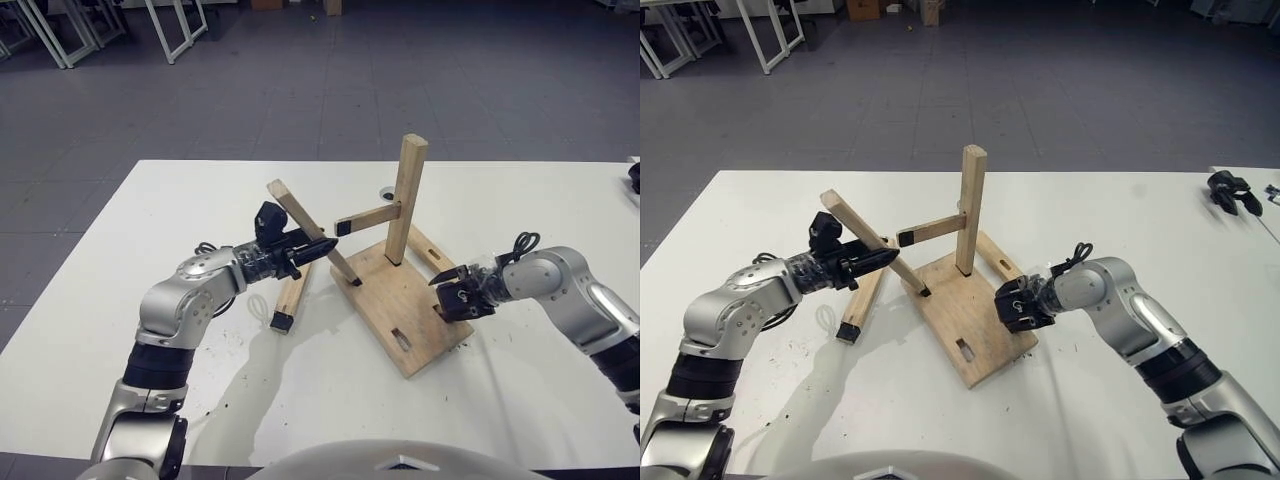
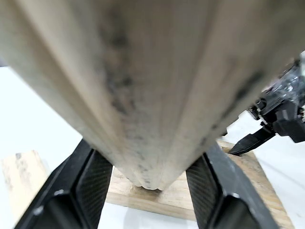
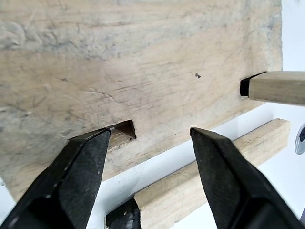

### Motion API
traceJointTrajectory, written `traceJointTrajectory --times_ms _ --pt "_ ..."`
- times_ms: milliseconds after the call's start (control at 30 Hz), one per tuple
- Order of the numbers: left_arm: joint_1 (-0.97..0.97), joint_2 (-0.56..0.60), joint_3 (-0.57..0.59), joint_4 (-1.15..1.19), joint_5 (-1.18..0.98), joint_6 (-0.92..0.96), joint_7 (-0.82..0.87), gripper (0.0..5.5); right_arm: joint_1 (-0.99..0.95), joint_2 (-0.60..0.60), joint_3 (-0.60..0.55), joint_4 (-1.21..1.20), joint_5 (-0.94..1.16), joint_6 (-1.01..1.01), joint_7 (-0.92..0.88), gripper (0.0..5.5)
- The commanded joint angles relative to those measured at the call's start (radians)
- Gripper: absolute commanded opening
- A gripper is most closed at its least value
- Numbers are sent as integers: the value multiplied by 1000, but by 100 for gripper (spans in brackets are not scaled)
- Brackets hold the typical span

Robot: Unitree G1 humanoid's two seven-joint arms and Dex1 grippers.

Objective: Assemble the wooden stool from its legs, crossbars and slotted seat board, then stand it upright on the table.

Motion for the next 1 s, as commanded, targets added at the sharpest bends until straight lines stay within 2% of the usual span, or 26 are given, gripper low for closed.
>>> traceJointTrajectory --times_ms 33,133,300,467,633,767,867,1000 --pt "52 73 -110 -42 131 91 39 210 43 14 16 0 -15 23 8 309" --pt "62 84 -110 -35 148 98 49 208 60 10 8 -17 -16 30 5 309" --pt "57 30 -48 107 77 137 39 208 63 7 -1 27 -97 -44 -96 309" --pt "19 34 -110 86 95 130 8 207 62 31 -28 24 -119 -67 -164 309" --pt "-30 44 -129 88 108 143 3 204 34 112 -161 -137 31 162 -153 309" --pt "-35 49 -119 114 113 149 0 204 -41 122 -222 -220 100 288 -127 309" --pt "-45 44 -117 131 114 148 -6 204 -155 244 -237 -158 134 303 -223 309" --pt "-71 44 -142 147 126 148 -25 204 -319 381 -149 75 63 178 -339 309"
